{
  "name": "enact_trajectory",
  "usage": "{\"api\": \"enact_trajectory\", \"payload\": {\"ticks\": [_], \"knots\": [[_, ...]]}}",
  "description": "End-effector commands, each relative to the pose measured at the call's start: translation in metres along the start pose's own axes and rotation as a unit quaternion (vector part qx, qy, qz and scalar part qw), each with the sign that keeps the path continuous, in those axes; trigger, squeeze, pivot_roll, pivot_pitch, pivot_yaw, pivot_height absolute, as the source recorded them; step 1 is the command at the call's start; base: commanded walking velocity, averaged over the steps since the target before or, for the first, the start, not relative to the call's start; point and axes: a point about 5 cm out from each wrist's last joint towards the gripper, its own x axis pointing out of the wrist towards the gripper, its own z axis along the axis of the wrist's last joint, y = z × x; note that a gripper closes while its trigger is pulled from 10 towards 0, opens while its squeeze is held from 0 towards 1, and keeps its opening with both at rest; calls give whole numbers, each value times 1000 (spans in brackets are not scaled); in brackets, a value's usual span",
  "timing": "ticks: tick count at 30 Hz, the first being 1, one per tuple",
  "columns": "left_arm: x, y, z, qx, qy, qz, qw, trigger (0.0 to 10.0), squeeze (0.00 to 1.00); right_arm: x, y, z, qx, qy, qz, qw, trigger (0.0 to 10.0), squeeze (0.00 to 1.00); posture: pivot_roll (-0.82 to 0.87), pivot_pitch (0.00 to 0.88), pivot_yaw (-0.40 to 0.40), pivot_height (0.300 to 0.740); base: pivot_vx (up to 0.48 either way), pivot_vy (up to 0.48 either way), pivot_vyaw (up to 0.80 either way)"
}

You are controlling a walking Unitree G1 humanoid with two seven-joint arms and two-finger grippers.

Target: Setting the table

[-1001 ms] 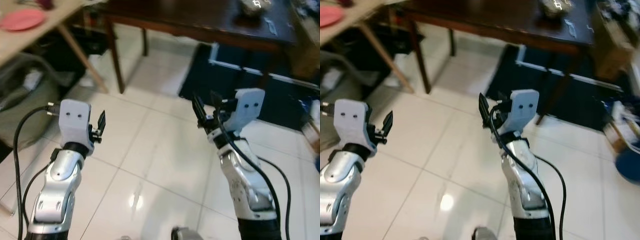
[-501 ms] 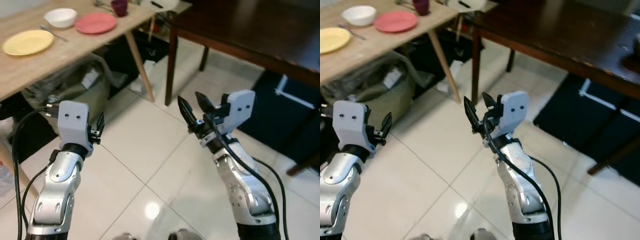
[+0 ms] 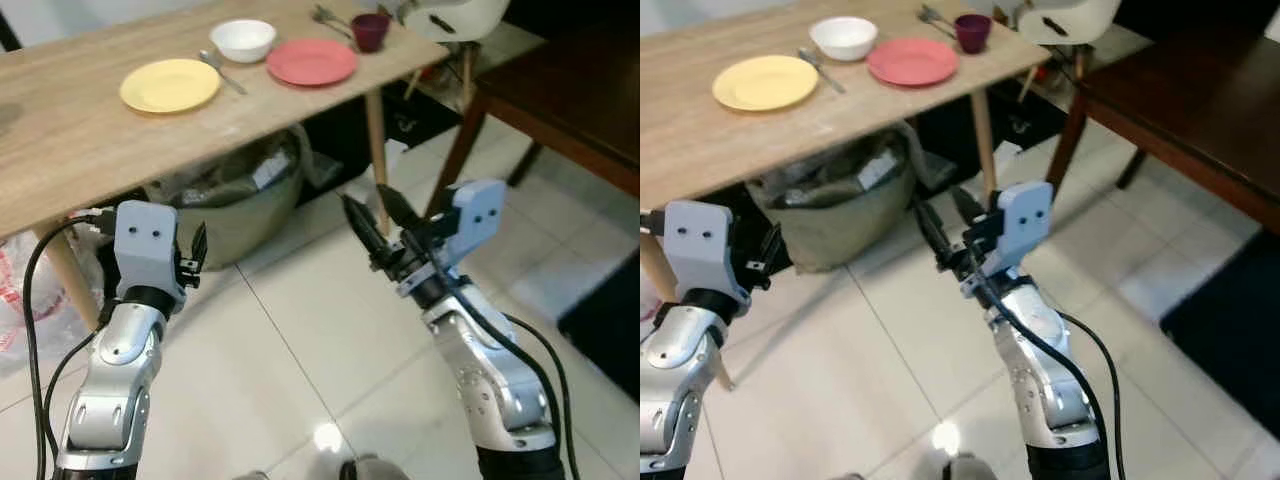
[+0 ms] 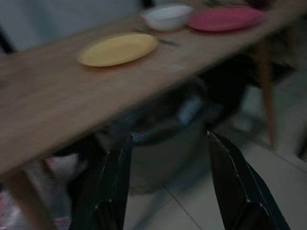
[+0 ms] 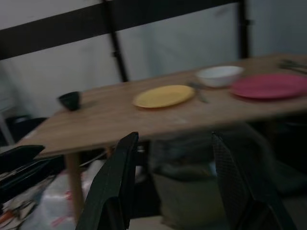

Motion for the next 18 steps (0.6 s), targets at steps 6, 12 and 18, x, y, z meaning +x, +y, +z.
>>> {"api": "enact_trajectory", "payload": {"ticks": [6, 12, 18], "knots": [[-2, 5, -5, 8, 10, 16, 1000, 10000, 16, 2, 7, -1, 13, 2, 18, 1000, 10000, 0, -13, 46, 54, 740, 480, 0, 763], [-2, 5, -4, 9, 8, 19, 1000, 10000, 20, 2, 7, 0, 14, 2, 23, 1000, 10000, 0, -12, 43, 52, 740, 480, 0, 763], [-2, 5, -4, 10, 8, 20, 1000, 10000, 20, 3, 7, 0, 14, 2, 24, 1000, 10000, 0, -11, 41, 52, 740, 480, 0, 763]]}}
